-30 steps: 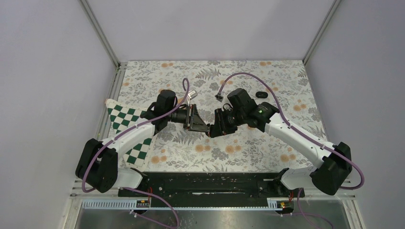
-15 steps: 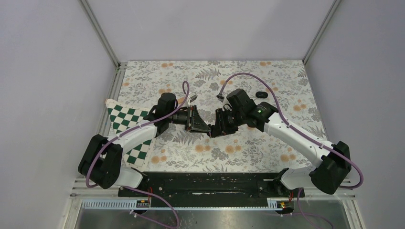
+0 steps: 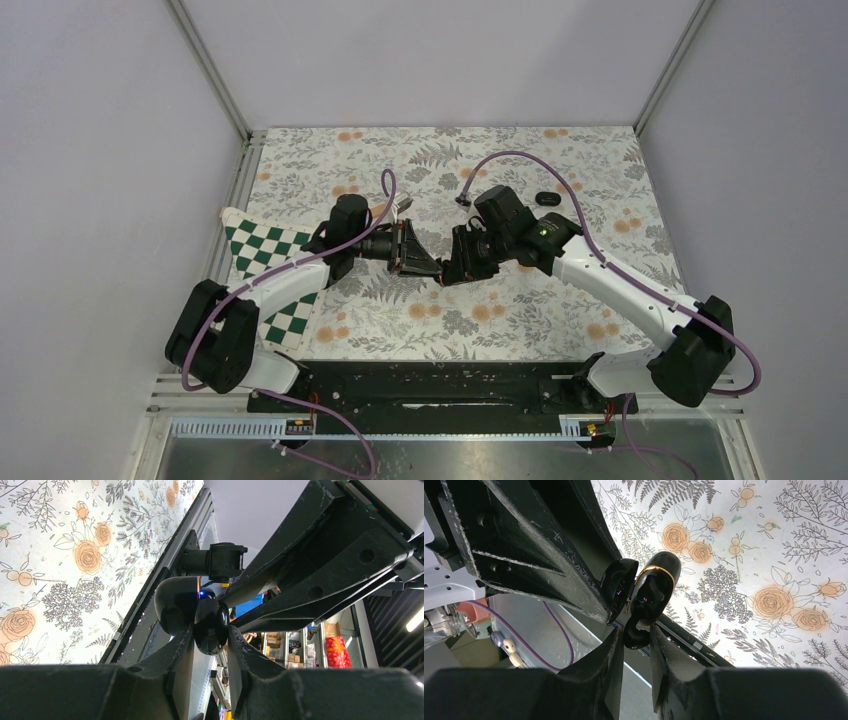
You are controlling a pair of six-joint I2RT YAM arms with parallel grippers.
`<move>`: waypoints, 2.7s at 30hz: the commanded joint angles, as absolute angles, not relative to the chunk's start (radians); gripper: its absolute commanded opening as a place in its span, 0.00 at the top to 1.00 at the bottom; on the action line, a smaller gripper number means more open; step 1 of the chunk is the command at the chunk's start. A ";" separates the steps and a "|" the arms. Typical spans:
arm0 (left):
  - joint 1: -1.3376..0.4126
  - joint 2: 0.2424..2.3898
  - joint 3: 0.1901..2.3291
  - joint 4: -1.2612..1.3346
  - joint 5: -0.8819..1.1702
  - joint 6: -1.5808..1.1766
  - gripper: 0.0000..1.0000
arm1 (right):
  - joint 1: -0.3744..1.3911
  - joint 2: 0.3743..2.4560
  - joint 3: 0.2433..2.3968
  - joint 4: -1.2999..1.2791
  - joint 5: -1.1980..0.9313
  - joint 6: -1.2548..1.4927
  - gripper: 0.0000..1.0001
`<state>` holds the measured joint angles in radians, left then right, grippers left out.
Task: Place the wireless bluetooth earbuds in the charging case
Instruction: Insert the left earbud into the left side groove of the charging case, then adjust the left earbud in the left side groove of the charging case.
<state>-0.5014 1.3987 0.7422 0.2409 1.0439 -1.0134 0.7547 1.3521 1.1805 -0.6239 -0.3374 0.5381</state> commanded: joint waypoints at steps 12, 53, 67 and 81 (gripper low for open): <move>-0.509 1.410 0.741 0.319 1.122 -1.057 1.00 | 0.750 1.366 1.184 -0.538 -0.262 0.560 0.68; -0.502 1.451 0.764 0.296 1.097 -1.047 1.00 | 0.751 1.158 1.148 -0.508 -0.249 0.570 0.20; -0.497 1.451 0.770 0.336 1.093 -1.091 1.00 | 0.831 0.981 0.865 -0.347 -0.182 0.694 0.87; -0.497 1.432 0.757 0.342 1.090 -1.095 1.00 | 0.870 1.055 0.868 -0.322 -0.117 0.703 0.88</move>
